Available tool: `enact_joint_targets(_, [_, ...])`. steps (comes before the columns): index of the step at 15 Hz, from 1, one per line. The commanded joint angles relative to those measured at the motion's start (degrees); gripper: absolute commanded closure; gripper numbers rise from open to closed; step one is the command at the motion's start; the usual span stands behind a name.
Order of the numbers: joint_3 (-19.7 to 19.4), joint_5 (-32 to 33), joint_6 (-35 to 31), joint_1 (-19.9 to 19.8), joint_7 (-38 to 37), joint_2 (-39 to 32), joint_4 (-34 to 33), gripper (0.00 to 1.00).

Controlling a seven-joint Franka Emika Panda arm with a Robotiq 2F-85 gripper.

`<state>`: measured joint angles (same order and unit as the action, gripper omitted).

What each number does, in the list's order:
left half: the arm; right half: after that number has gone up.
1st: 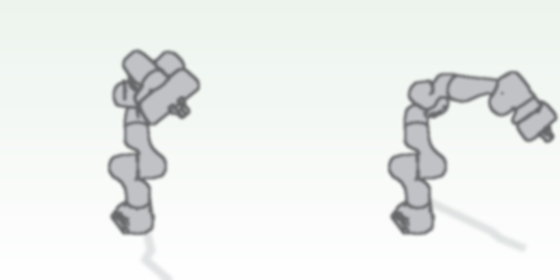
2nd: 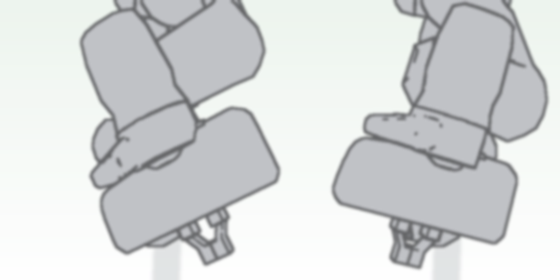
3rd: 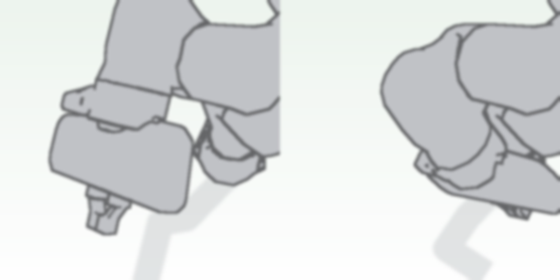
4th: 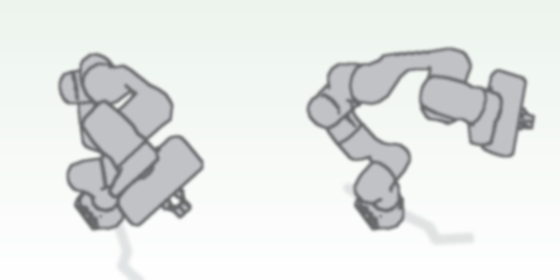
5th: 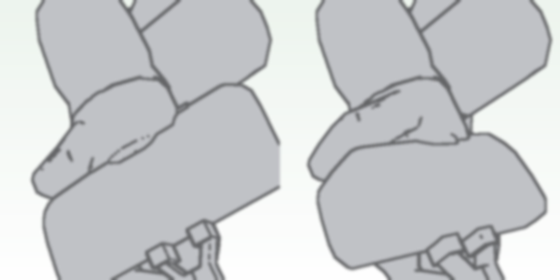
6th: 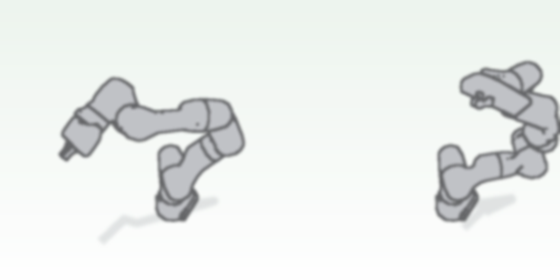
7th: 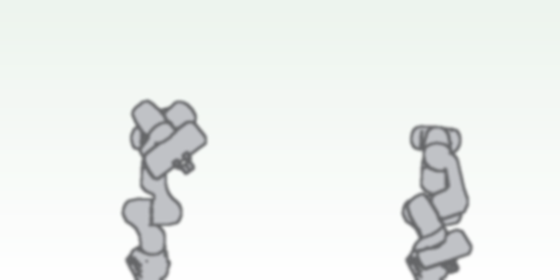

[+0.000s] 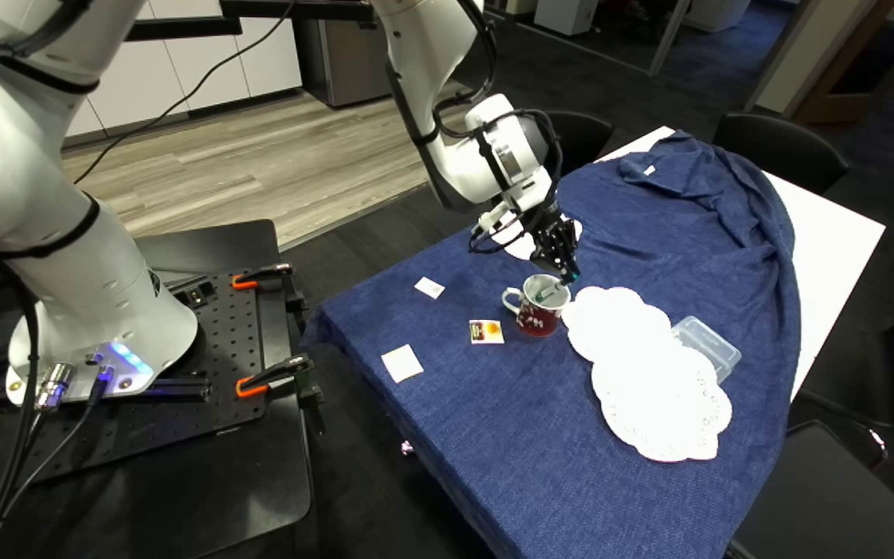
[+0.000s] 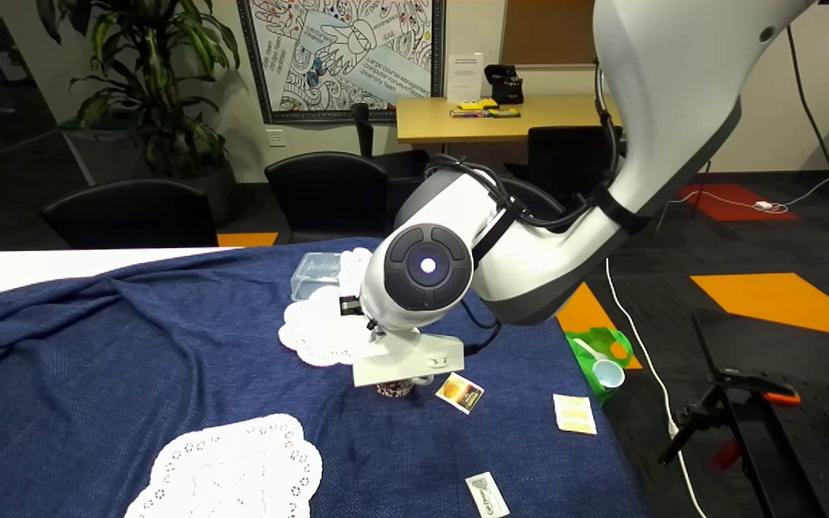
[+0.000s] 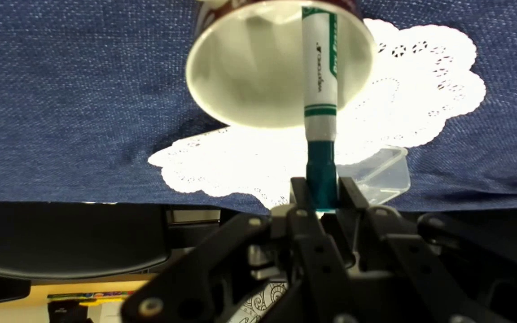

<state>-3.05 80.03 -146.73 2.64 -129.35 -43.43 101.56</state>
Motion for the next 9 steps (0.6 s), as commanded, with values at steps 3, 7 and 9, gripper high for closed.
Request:
enact_joint_targets(3, [-0.21,4.57,5.78,2.93,-5.87,10.28,8.40,0.95])
enact_joint_targets(7, [0.84,5.29,8.83,2.29,-5.31,16.95,13.41,0.95])
enact_joint_targets(9, [1.13,4.69,9.87,1.58,-4.08,20.05,15.83,0.95])
